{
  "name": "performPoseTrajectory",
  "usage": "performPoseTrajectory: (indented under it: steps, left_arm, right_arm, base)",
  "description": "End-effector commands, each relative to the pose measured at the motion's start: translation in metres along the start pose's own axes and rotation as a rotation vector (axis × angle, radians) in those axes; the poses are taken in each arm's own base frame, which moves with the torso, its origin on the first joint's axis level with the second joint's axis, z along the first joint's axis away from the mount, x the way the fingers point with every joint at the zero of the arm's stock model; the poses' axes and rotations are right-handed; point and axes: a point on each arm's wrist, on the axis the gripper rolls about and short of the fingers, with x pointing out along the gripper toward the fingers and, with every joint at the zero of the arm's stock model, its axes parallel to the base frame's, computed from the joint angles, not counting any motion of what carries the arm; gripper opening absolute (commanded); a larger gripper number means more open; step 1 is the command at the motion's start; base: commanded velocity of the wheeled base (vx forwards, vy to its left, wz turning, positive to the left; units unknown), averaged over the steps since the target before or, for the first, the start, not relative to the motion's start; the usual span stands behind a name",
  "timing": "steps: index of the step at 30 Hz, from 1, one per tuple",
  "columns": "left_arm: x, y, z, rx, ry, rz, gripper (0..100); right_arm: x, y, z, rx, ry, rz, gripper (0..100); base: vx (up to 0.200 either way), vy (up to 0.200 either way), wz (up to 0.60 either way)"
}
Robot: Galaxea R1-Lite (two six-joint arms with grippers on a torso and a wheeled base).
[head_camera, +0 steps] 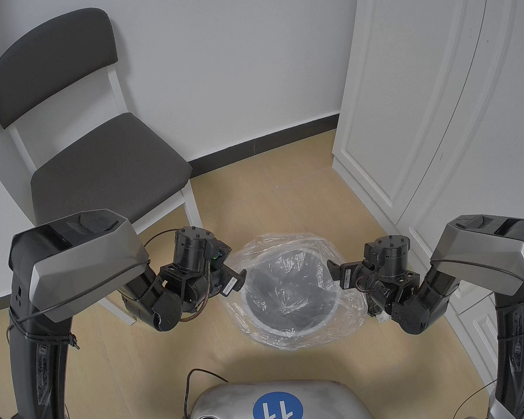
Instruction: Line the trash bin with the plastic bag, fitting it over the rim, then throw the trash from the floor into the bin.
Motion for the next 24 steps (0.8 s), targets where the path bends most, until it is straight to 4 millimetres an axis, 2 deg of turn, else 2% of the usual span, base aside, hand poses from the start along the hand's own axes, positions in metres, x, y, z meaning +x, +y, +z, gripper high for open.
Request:
performPoseTrajectory:
  steps: [1, 2, 3, 8, 24]
  left_arm:
    - [0.012, -0.012, 0.000, -0.020, -0.016, 0.001, 100]
    - [0.012, -0.012, 0.000, -0.020, -0.016, 0.001, 100]
    - [0.021, -0.015, -0.005, -0.023, -0.005, 0.020, 100]
    - [0.041, -0.018, -0.009, -0.028, 0.002, 0.107, 100]
    - [0.071, -0.018, -0.001, -0.073, -0.079, 0.241, 100]
  right_arm:
    - [0.016, 0.002, -0.020, -0.004, 0.020, -0.001, 100]
    - [0.016, 0.002, -0.020, -0.004, 0.020, -0.001, 100]
    - [0.022, 0.000, -0.024, 0.000, 0.013, -0.006, 100]
    - [0.038, -0.006, -0.031, 0.021, 0.000, -0.024, 100]
    - [0.070, -0.021, -0.027, 0.125, -0.079, -0.069, 100]
  base:
    - [0.000, 0.000, 0.00]
    - [0.000, 0.000, 0.00]
    - [0.000, 0.000, 0.00]
    - [0.000, 0.000, 0.00]
    - [0.000, 0.000, 0.00]
